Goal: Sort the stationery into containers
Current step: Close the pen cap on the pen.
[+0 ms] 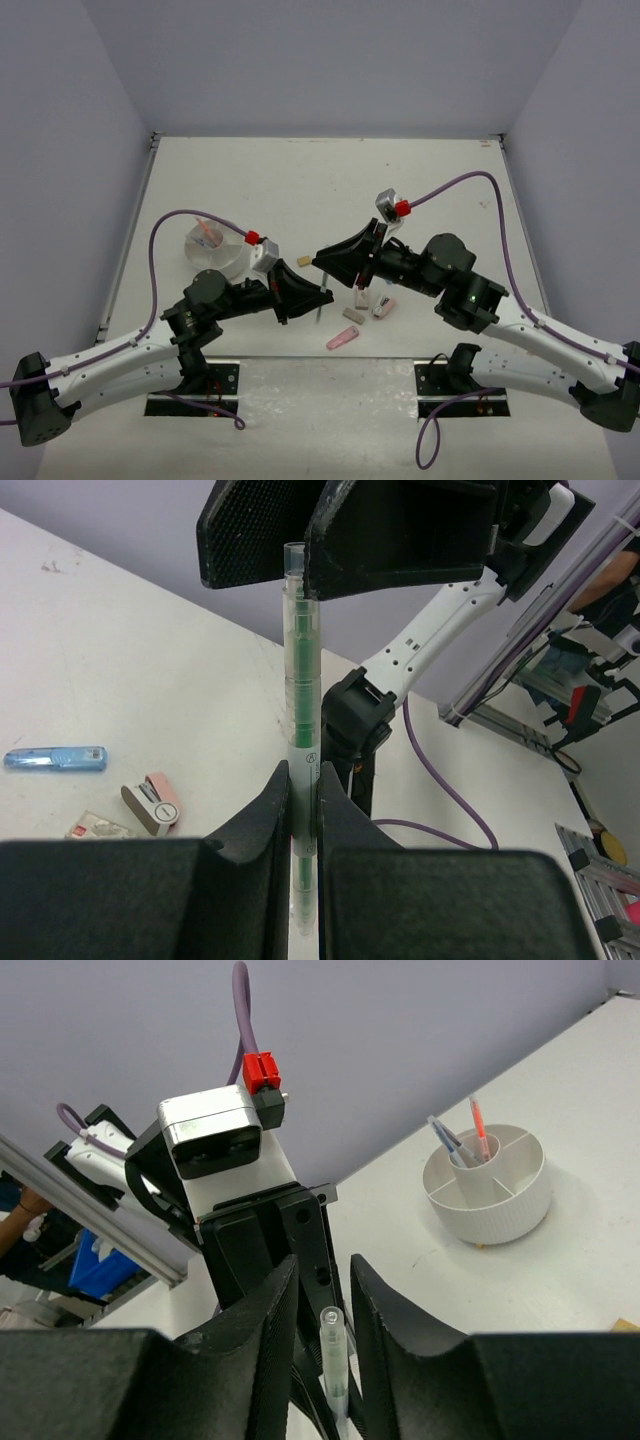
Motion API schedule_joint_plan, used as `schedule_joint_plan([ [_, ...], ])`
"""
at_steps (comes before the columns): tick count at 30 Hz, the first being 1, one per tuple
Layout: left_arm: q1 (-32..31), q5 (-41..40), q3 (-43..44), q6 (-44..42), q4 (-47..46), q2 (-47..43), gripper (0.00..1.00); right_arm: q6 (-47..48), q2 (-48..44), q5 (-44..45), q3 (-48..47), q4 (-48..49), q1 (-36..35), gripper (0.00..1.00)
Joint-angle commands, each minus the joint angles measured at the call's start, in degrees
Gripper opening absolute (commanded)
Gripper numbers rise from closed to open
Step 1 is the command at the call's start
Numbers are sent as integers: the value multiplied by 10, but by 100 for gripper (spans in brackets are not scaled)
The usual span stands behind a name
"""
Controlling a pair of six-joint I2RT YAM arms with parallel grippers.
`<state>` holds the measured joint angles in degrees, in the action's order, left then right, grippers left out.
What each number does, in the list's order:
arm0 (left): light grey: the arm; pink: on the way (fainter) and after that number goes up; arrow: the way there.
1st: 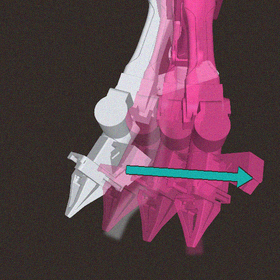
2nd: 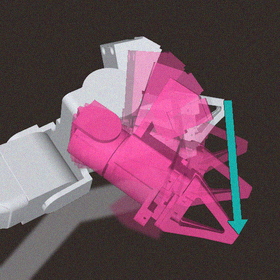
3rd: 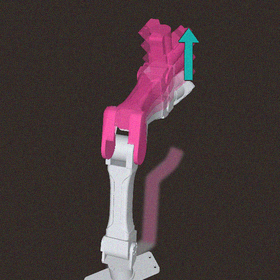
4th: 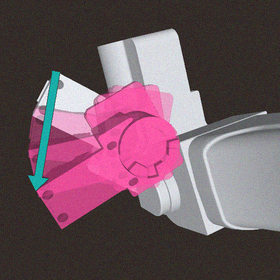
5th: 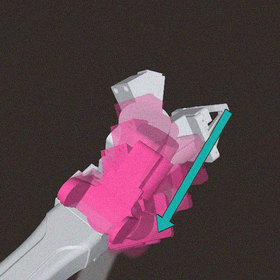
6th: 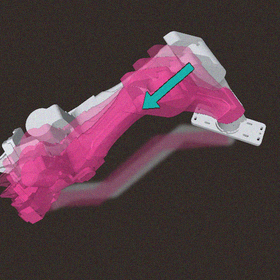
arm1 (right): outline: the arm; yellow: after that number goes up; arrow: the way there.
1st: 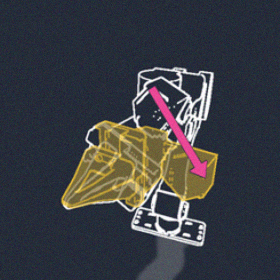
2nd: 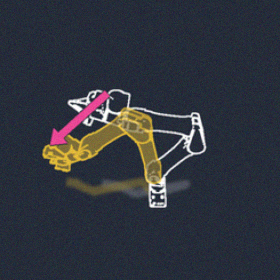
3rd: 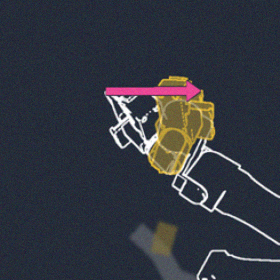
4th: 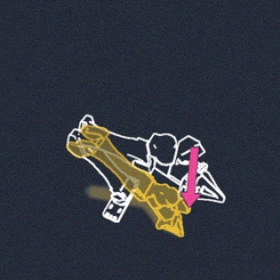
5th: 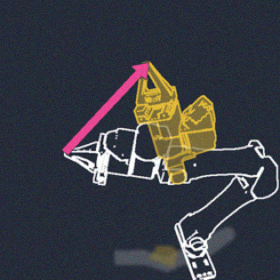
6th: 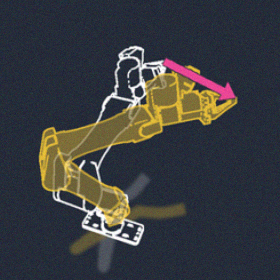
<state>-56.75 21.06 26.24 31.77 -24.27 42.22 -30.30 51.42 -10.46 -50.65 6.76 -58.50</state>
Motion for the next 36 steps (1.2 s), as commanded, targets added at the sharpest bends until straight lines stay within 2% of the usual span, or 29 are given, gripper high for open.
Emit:
schedule_joint_plan([
  [1, 1, -8, 26, -23, 15, -1, 0, 8, 2, -12, -8, 4, -3, 29],
  [4, 1, -11, 34, -24, 20, 1, 0, 4, 3, -12, 0, 8, -3, 28],
  [7, 1, -12, 43, -23, 22, 1, 0, 2, 3, -12, 7, 10, -2, 16],
  [13, 1, -16, 54, -18, 22, 2, 0, -2, 3, -14, 18, 17, -3, 11],
  [17, 0, -39, 67, -17, 30, 0, 0, -7, 7, -19, 35, 27, -3, 0],
  [27, 1, -118, 185, -65, 130, 17, 0, -23, 7, -27, 109, 53, -3, 0],
  [36, 1, -161, 228, -79, 130, 16, 0, -34, 8, -34, 148, 70, -3, 0],
])
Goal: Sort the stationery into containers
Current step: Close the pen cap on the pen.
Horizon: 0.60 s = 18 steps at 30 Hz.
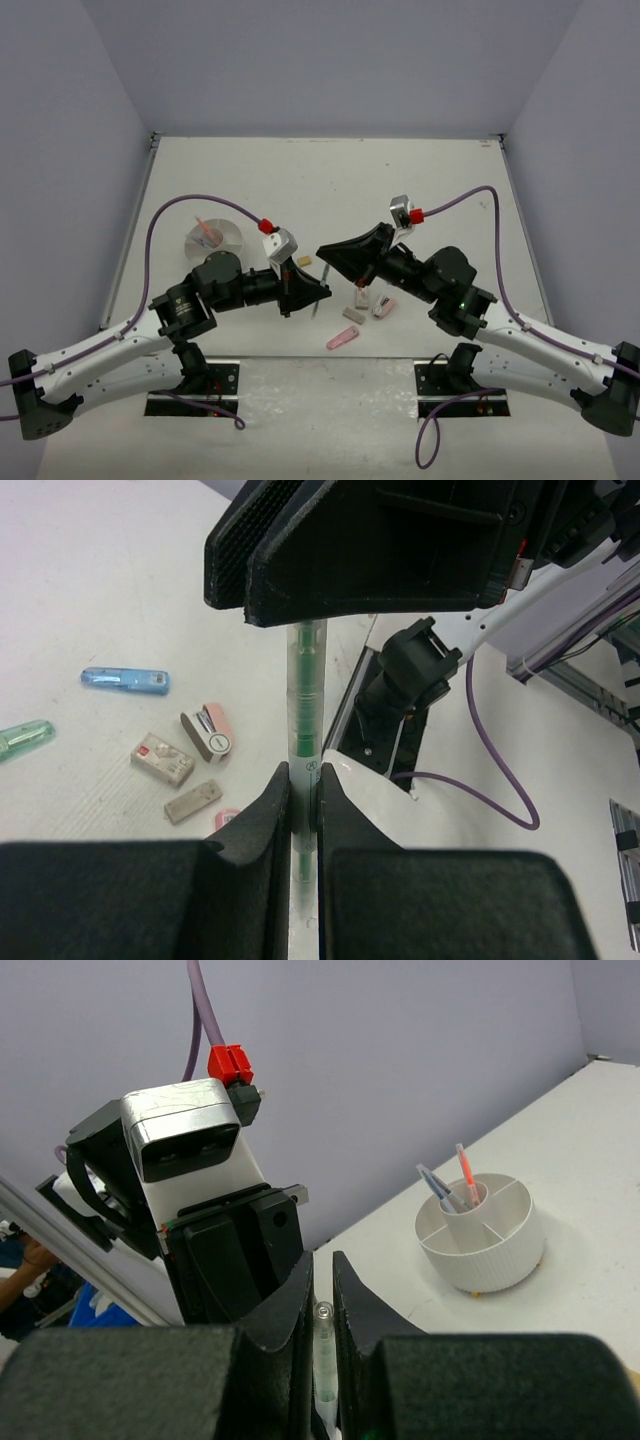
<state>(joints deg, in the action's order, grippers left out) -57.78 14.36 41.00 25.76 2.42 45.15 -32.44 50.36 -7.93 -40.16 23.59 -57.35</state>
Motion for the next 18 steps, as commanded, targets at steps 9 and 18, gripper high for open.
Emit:
schedule_joint_plan([
  [9, 12, -95, 106, -14, -148, -7, 0, -42, 35, -69, 90, -51, -21, 0],
  [18, 13, -114, 135, -20, -129, -10, 0, -50, 54, -63, 115, -34, -37, 0],
])
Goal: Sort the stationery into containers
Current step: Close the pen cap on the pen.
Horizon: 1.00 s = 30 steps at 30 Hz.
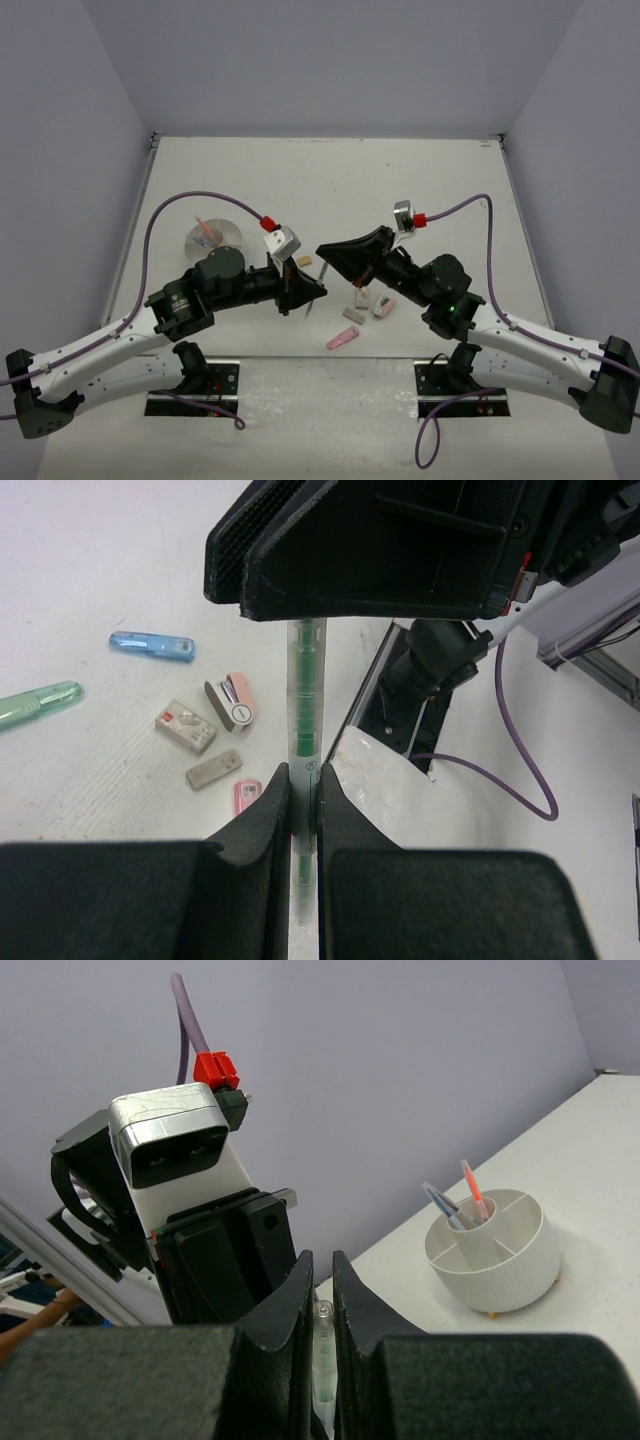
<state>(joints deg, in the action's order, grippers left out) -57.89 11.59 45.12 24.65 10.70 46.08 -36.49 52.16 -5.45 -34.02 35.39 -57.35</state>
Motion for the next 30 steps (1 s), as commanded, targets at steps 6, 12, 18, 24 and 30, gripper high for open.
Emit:
schedule_joint_plan([
  [6, 16, -96, 111, -17, -204, -14, 0, -3, 45, -76, 58, -160, -49, 0],
  [12, 21, -99, 150, -34, -192, 3, 0, -2, 65, -66, 69, -154, -58, 0],
  [18, 24, -60, 153, -40, -189, 25, 0, 0, 60, -60, 52, -168, -59, 0],
  [24, 24, -29, 34, -30, -242, 24, 0, 42, 6, -31, -36, -263, -59, 0],
  [30, 24, -24, -8, -14, -270, 39, 0, 49, 11, -48, -114, -308, -59, 0],
])
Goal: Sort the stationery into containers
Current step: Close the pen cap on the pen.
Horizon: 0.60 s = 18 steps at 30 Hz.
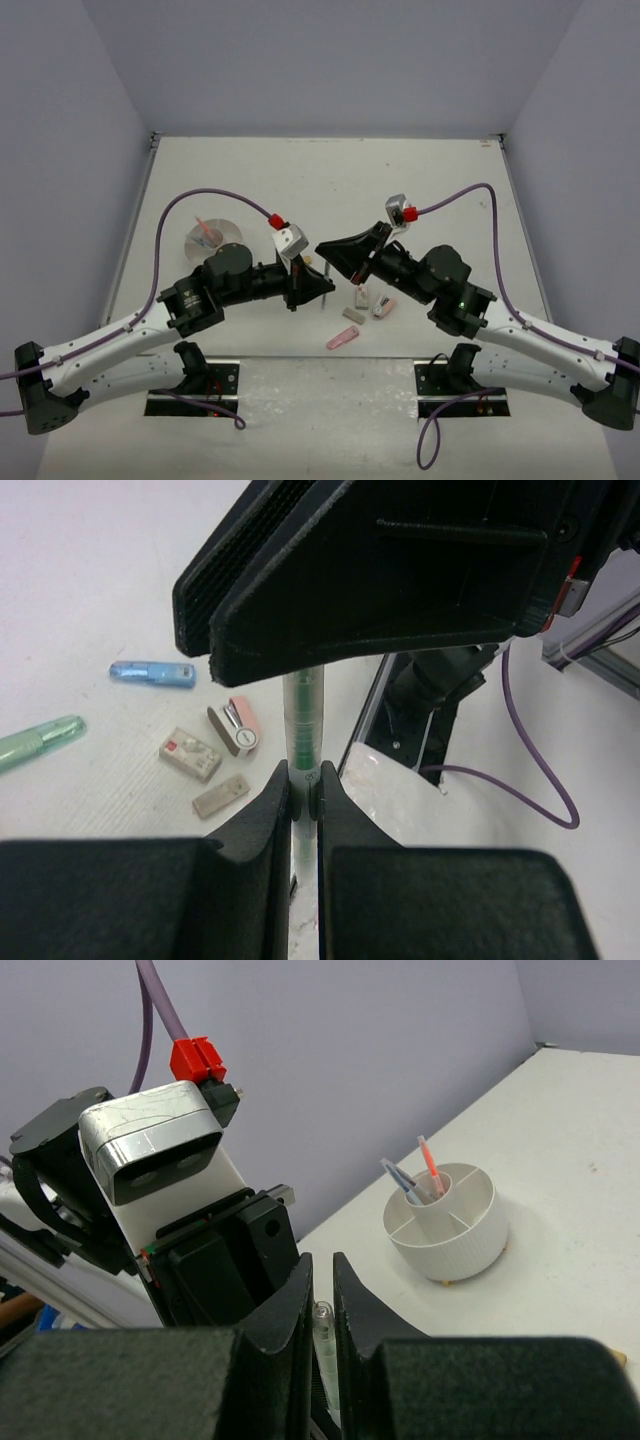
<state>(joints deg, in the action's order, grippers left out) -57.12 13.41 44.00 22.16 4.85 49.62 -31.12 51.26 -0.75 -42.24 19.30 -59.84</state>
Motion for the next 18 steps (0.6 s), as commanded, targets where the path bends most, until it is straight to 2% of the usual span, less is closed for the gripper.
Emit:
schedule_joint_plan([
  [1, 17, -36, 4, 12, -218, 10, 0, -10, 25, -104, -34, -140, -34, 0],
  [10, 17, -37, 25, 11, -212, 55, 0, -24, 64, -117, -41, -110, -34, 0],
  [15, 17, -75, 26, 5, -191, 49, 0, -11, 25, -49, -42, -148, -34, 1],
  [18, 17, -110, 29, 2, -158, 43, 0, -6, -5, 24, -42, -181, -32, 31],
])
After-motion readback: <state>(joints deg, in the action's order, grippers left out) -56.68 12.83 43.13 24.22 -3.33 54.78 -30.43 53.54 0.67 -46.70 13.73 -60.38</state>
